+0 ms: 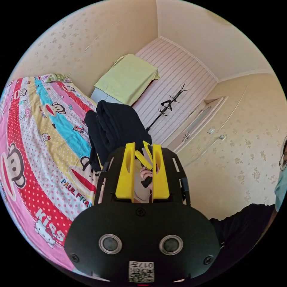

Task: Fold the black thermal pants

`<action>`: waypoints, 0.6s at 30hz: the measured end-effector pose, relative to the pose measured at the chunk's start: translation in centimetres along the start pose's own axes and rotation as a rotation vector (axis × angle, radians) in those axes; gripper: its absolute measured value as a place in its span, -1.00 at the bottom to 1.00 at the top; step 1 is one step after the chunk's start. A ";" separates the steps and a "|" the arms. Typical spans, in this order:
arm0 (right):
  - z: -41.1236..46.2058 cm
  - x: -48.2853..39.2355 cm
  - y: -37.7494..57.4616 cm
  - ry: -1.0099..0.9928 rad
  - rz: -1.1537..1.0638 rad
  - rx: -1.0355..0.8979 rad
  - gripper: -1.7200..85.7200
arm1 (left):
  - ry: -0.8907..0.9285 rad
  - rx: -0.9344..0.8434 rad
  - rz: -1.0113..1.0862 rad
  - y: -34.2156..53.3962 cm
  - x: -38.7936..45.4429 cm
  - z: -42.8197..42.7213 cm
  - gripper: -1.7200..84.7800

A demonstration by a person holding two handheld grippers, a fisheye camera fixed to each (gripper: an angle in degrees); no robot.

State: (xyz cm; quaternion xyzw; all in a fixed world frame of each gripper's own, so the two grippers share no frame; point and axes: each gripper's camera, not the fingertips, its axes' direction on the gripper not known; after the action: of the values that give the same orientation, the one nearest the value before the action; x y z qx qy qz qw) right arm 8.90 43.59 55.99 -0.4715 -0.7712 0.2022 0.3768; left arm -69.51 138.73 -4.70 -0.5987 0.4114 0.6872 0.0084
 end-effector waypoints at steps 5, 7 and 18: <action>0.0 -1.8 7.9 0.018 -0.183 -0.163 -0.92 | -0.249 0.047 -0.025 2.5 -0.6 -1.6 -0.96; 3.3 -3.0 12.0 0.061 -0.286 -0.342 -0.94 | -0.321 0.031 -0.067 3.3 -2.0 -2.8 -0.98; 21.0 -5.0 47.8 0.070 -0.918 -1.410 -0.95 | -0.822 0.084 -0.566 20.7 -13.8 -18.7 -0.98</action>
State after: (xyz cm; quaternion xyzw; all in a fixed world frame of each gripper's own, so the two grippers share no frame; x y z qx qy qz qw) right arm 21.51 62.75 8.79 -0.2421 -0.8200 -0.5149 0.0628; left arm -60.83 120.94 19.27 -0.3657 0.2226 0.8199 0.3801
